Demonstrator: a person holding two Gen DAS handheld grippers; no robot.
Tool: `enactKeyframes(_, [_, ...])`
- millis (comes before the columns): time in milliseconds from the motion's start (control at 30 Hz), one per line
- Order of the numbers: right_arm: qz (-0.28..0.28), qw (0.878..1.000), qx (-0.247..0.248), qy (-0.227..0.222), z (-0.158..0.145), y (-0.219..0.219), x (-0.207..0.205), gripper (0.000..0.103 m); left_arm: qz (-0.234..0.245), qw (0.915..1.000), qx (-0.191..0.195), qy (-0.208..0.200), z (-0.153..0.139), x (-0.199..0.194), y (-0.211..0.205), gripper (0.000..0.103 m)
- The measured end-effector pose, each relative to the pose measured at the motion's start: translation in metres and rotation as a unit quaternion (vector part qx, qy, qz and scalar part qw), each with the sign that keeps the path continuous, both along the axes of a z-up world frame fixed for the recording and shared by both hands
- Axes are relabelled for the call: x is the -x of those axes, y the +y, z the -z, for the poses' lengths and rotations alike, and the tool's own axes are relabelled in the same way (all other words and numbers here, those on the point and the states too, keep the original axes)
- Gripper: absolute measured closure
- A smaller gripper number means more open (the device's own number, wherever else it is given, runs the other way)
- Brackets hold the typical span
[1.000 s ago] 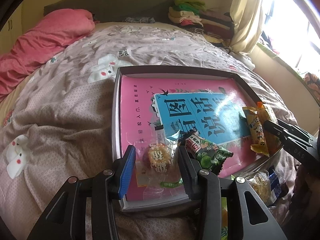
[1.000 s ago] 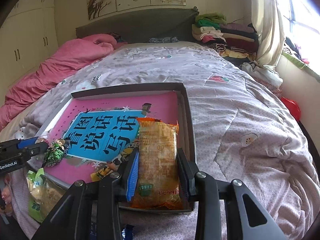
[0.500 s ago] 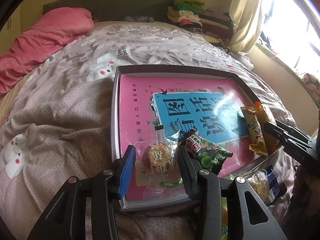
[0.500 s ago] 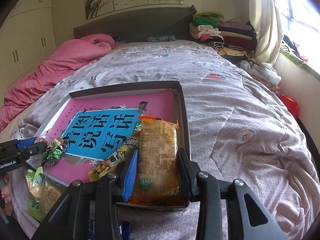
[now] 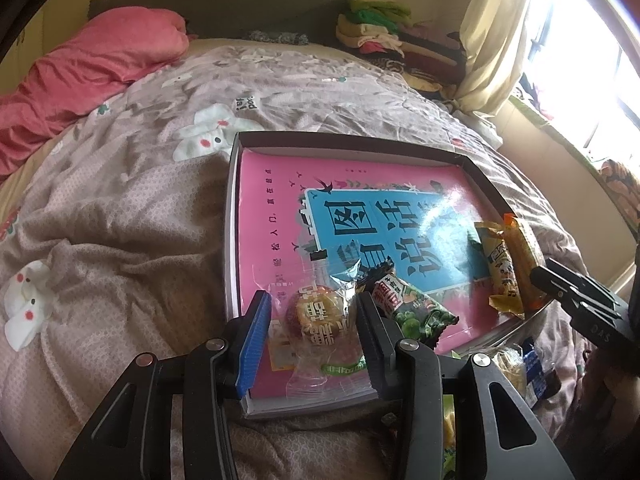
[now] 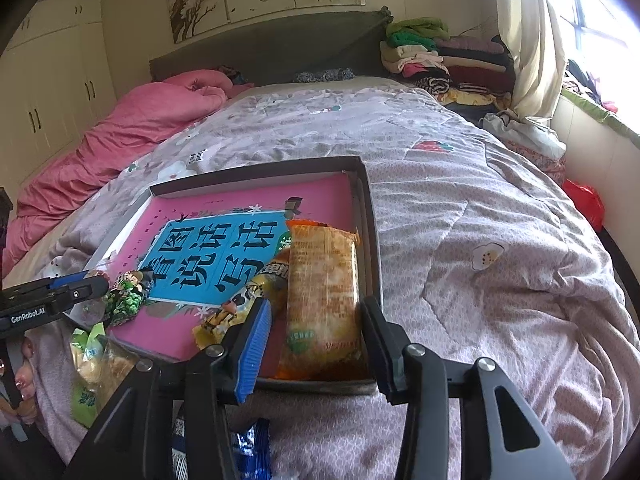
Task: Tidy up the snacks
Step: 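Lower and release bread bag with right gripper while left releases cookie bag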
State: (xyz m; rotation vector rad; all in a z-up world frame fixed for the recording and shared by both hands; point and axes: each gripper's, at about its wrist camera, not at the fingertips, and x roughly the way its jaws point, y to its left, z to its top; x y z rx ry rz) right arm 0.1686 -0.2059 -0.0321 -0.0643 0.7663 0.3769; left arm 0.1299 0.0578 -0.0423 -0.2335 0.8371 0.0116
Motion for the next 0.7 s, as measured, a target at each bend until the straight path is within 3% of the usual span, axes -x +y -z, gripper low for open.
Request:
enactKeyframes(433, [-0.025, 1.0, -0.006, 0.006, 0.0008, 0.0075, 0.0063, 0.057, -0.007, 0.9998, 0.017, -0.003, -0.0045, 0.0025, 0.0098, 0.056])
enactKeyframes(700, [-0.019, 1.0, -0.017, 0.003, -0.0021, 0.0046, 0.0063, 0.057, -0.005, 0.9998, 0.019, -0.008, -0.007, 0.0041, 0.0098, 0.047])
